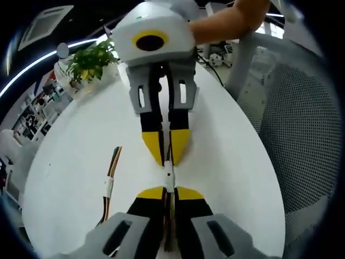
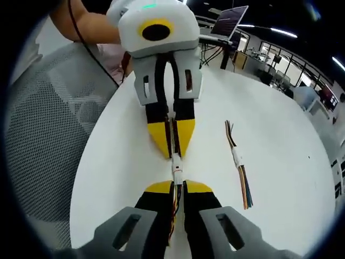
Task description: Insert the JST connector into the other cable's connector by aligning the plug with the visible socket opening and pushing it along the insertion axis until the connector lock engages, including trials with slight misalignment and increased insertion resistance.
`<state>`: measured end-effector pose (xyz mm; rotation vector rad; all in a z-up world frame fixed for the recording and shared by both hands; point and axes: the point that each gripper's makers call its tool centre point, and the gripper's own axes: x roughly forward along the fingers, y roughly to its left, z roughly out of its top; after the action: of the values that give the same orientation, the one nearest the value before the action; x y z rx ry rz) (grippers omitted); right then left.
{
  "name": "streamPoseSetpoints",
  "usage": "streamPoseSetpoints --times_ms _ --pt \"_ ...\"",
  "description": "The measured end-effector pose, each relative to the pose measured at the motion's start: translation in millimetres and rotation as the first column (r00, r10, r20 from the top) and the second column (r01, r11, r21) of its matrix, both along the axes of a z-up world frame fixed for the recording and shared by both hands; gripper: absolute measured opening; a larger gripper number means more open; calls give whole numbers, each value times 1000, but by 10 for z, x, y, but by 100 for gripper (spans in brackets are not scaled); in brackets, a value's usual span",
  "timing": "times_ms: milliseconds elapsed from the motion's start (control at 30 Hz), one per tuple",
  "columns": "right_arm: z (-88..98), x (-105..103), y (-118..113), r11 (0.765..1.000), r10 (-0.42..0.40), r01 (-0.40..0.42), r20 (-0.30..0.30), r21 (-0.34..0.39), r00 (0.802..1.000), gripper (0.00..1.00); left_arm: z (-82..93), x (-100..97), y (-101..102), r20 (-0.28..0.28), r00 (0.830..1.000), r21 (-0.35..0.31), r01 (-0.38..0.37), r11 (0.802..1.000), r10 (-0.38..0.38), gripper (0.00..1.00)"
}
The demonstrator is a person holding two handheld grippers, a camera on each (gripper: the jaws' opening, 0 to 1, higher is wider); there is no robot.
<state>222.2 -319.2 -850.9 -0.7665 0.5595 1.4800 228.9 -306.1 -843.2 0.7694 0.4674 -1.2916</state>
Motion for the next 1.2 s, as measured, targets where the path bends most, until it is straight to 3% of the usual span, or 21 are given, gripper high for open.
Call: streamPoseSetpoints --times_ms 300,933,1100,1200 --pt "-37 21 -4 1000 -4 4 0 -23 1000 4 -42 0 -13 -18 1000 3 -10 1000 10 0" --pt "-40 60 62 999 -49 49 -48 1 998 3 -19 37 -63 -90 994 -98 -77 992 68 0" --pt "-39 88 66 995 -89 92 -89 25 992 3 -16 49 -61 -95 993 -112 -79 991 69 0" --pt "-28 109 76 988 -128 138 -144 64 981 3 -15 53 -54 -120 989 -137 -106 985 89 0"
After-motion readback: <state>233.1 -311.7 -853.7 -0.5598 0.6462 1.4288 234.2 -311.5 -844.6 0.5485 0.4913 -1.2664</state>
